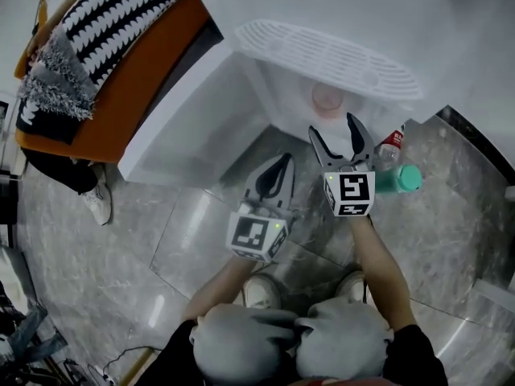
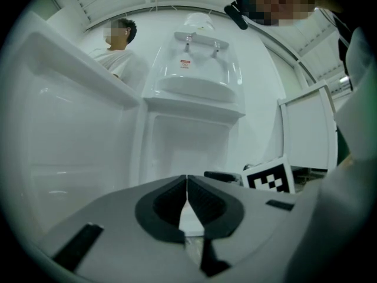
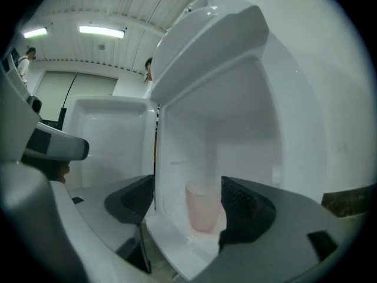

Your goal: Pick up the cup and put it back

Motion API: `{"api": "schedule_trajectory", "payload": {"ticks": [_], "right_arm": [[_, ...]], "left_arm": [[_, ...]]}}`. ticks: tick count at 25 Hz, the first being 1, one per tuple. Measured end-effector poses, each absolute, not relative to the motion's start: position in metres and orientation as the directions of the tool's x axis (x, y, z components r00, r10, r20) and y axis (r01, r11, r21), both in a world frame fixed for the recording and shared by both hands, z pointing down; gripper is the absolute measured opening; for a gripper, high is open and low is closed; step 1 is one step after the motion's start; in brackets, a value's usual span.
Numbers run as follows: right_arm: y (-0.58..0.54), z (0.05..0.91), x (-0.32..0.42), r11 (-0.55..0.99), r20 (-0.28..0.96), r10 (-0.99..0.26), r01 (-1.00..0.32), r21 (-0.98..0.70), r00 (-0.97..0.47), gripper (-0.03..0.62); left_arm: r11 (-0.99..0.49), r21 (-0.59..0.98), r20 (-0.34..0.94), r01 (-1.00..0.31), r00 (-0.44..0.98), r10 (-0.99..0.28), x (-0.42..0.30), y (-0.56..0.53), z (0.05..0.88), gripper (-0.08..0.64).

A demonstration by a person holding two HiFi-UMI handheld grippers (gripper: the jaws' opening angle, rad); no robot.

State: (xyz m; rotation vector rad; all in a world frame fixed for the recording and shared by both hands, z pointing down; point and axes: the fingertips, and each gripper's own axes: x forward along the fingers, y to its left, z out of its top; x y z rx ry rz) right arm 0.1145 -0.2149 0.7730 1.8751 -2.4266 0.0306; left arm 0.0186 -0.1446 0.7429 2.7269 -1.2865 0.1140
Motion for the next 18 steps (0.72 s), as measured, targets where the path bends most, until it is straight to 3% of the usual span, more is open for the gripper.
{"api": "schedule_trajectory", "payload": {"ticks": [6, 18], "right_arm": [[-0.244, 0.802, 0.119, 0.194, 0.116, -0.974, -0.981, -0.027, -0.196, 0.371], [-0.289, 0.829, 0.13, 0.126, 0.133, -0.984, -0.991, 0.043, -0.12, 0.371]], "left_arm": [[-0.616, 0.049, 0.132, -0.786, 0.616, -0.776, 0.006, -0.152, 0.747, 0.014], [-0.599, 0.083, 0.16, -0.797, 0.604, -0.781, 0.005, -0.152, 0.754, 0.014]]}}
